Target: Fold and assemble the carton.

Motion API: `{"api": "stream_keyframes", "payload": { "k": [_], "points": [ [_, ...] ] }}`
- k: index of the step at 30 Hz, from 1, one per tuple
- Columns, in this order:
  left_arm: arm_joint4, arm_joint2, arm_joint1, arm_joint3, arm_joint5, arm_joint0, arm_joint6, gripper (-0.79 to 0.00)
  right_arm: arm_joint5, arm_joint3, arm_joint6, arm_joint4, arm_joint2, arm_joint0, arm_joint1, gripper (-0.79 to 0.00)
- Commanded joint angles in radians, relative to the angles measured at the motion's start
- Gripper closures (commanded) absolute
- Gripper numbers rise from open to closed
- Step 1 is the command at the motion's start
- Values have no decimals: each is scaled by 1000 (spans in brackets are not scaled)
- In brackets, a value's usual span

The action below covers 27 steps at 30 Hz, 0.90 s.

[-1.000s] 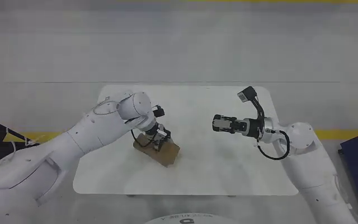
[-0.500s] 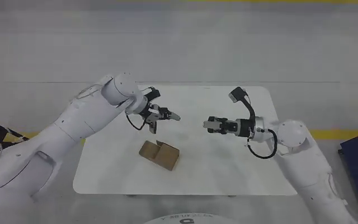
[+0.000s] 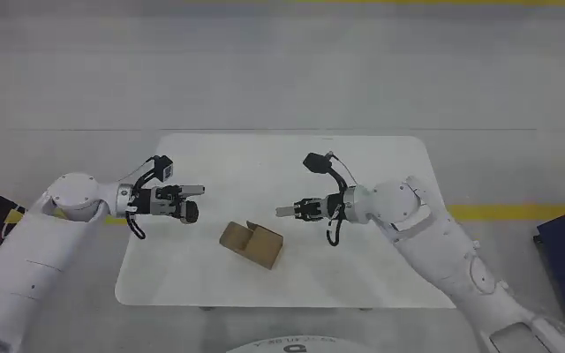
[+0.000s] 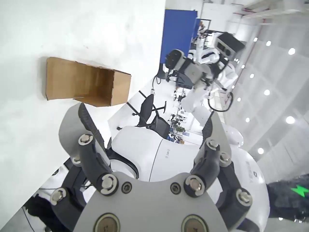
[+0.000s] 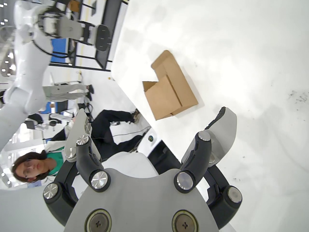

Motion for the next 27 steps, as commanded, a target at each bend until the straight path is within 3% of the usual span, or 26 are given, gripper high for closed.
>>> {"api": "stream_keyframes", "payload": {
  "k": [1, 4, 10, 12, 20, 27],
  "points": [
    [-52, -75, 16, -49, -98, 115, 30, -785, 46, 9, 48, -69, -61, 51, -8, -785],
    [-132, -133, 24, -105, -217, 218, 42, -785, 72, 19, 123, -155, -160, 109, -23, -785],
    [-132, -133, 24, -105, -217, 218, 42, -785, 196, 72, 125, -308, -367, 227, -87, -785],
    [-132, -133, 24, -105, -217, 218, 42, -785, 219, 91, 97, -297, -385, 250, -105, -785],
    [-176, -159, 20, -89, -245, 234, 100, -785, 207, 102, 94, -317, -397, 246, -105, -785],
    [-241, -199, 14, -56, -294, 271, 84, -785, 226, 83, 161, -677, -609, 308, -154, -785]
  ]
}}
